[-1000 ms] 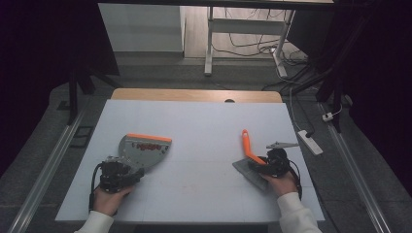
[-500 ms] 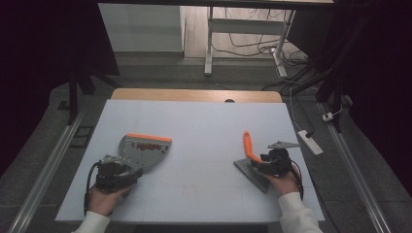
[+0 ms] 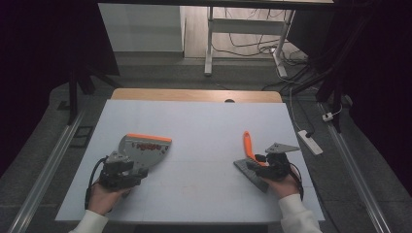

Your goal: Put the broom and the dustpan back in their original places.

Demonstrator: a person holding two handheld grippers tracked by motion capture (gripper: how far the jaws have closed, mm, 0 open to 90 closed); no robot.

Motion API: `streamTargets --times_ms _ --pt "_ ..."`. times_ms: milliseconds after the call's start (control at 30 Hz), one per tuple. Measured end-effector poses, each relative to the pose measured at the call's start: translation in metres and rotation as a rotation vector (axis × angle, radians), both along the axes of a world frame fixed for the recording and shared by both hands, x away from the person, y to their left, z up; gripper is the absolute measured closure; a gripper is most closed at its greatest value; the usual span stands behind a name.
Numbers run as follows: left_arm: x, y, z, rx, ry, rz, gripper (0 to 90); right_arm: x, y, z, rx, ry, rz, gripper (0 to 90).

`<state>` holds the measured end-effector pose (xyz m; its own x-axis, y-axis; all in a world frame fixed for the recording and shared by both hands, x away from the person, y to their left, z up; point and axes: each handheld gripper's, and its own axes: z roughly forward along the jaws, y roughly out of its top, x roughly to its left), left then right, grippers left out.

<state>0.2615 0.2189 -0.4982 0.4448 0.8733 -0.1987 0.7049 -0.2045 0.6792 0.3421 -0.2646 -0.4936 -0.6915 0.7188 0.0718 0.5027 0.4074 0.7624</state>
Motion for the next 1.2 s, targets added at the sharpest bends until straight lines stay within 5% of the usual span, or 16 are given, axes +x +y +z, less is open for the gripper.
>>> streamTargets --times_ms 500,1200 --pt "0.023 -0.017 -0.006 -0.002 0.035 -0.181 33.1 -0.015 0.018 -0.006 -0.017 -0.012 0.109 47.0" --pt "0.011 -0.015 -0.010 -0.007 0.033 -0.199 33.7 -0.022 0.014 -0.007 -0.028 -0.054 0.134 46.8"
